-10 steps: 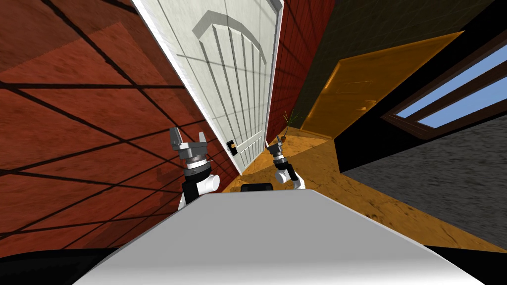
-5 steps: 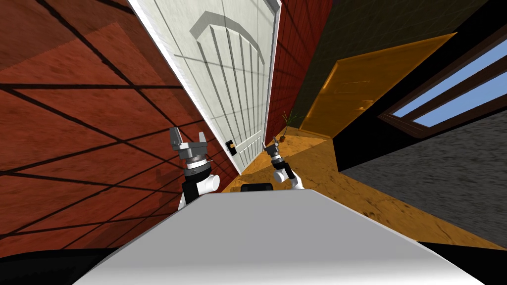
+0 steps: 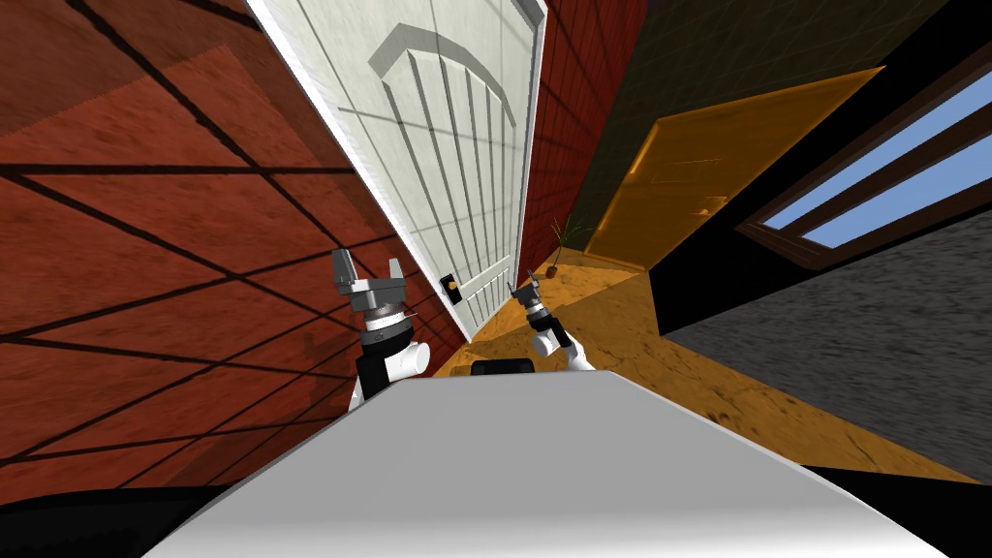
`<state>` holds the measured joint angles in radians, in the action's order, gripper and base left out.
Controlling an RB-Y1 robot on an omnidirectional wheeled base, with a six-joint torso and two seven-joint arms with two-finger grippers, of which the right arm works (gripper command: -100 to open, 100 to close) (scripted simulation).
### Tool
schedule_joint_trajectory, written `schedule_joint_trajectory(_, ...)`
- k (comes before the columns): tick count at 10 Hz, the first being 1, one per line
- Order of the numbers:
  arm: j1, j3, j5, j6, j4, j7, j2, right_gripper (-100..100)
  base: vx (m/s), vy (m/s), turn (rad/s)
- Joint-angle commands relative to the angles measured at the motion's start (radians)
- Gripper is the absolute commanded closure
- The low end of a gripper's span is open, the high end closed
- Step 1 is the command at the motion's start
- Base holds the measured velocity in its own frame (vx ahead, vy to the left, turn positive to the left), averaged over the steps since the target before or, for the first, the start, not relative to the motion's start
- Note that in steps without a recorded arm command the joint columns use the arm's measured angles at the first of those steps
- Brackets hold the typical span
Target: Pull the door open
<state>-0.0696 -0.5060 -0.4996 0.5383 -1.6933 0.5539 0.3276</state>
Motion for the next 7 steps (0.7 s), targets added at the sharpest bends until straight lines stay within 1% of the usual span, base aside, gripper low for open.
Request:
schedule_joint_trajectory(1,0.020,-0.020,-0.017,0.000,0.026,0.031,0.005,-100,-0.010,-0.018,-0.009)
schedule_joint_trajectory(6,0.078,-0.080,-0.067,-0.006,0.095,0.118,0.016,-100,-0.007,-0.012,0.001)
schedule_joint_trajectory(7,0.086,-0.088,-0.073,-0.007,0.104,0.130,0.017,-100,-0.007,-0.009,0.001)
